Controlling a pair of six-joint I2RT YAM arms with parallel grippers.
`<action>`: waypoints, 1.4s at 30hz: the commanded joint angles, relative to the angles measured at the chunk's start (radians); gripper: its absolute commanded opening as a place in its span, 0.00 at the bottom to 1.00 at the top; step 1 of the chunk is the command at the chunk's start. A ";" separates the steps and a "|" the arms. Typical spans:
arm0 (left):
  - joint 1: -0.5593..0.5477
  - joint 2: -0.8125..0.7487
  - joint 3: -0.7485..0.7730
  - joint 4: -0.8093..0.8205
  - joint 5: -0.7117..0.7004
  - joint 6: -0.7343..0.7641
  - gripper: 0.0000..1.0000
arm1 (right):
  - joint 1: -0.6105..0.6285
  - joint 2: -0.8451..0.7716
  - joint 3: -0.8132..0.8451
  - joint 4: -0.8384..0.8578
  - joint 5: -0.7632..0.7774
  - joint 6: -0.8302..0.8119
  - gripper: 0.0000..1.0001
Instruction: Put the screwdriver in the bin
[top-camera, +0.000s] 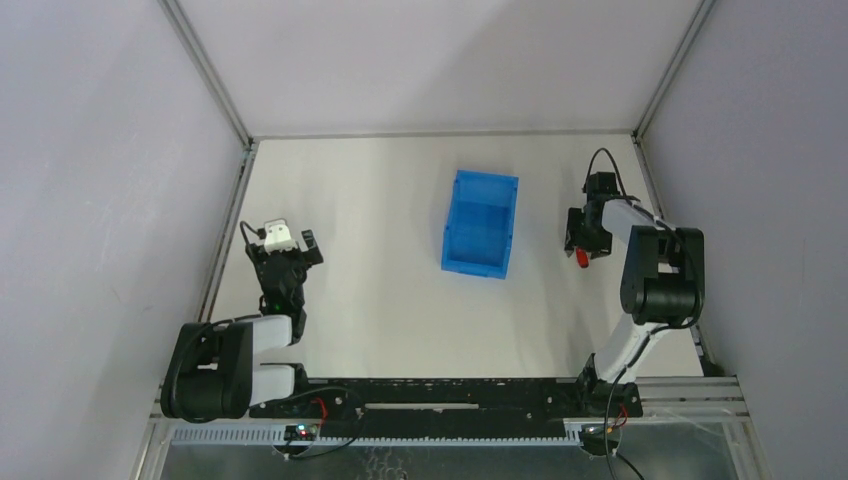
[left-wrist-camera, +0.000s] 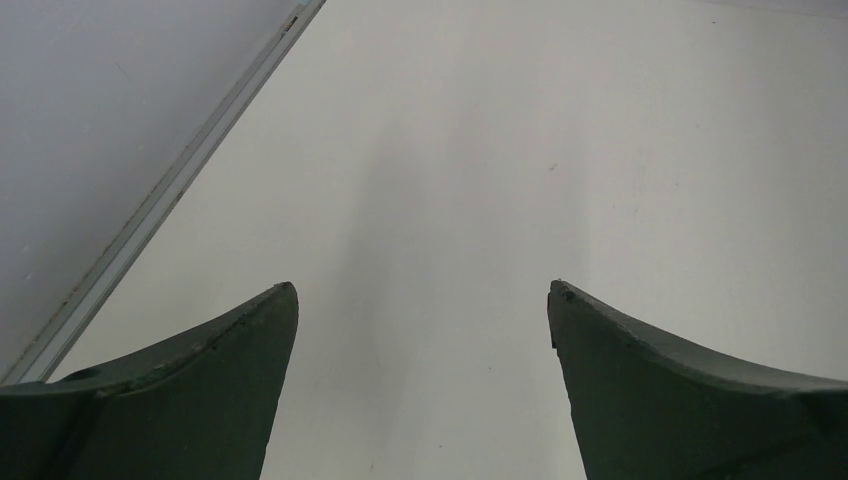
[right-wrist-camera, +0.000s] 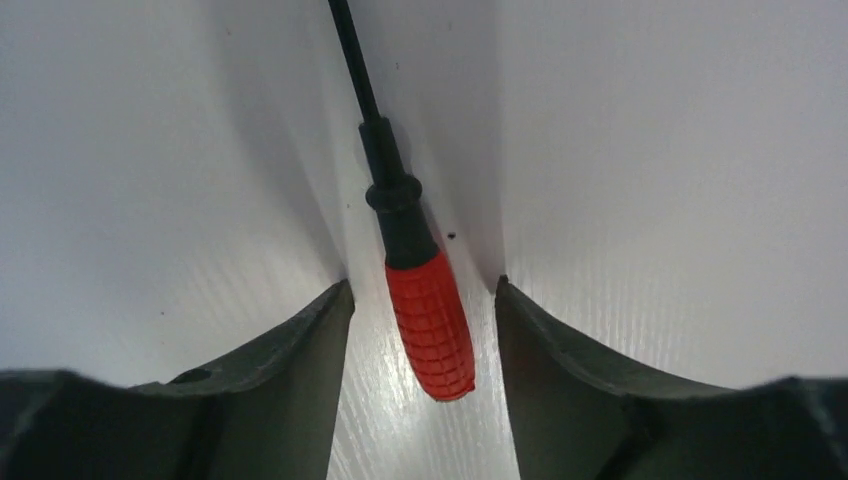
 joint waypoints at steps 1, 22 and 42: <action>0.007 -0.007 0.035 0.067 0.011 0.010 1.00 | -0.011 0.051 0.037 0.004 -0.034 -0.015 0.49; 0.007 -0.007 0.035 0.067 0.011 0.010 1.00 | 0.064 -0.405 0.328 -0.351 -0.252 0.227 0.00; 0.007 -0.007 0.035 0.067 0.011 0.010 1.00 | 0.589 -0.240 0.387 -0.059 0.016 0.422 0.09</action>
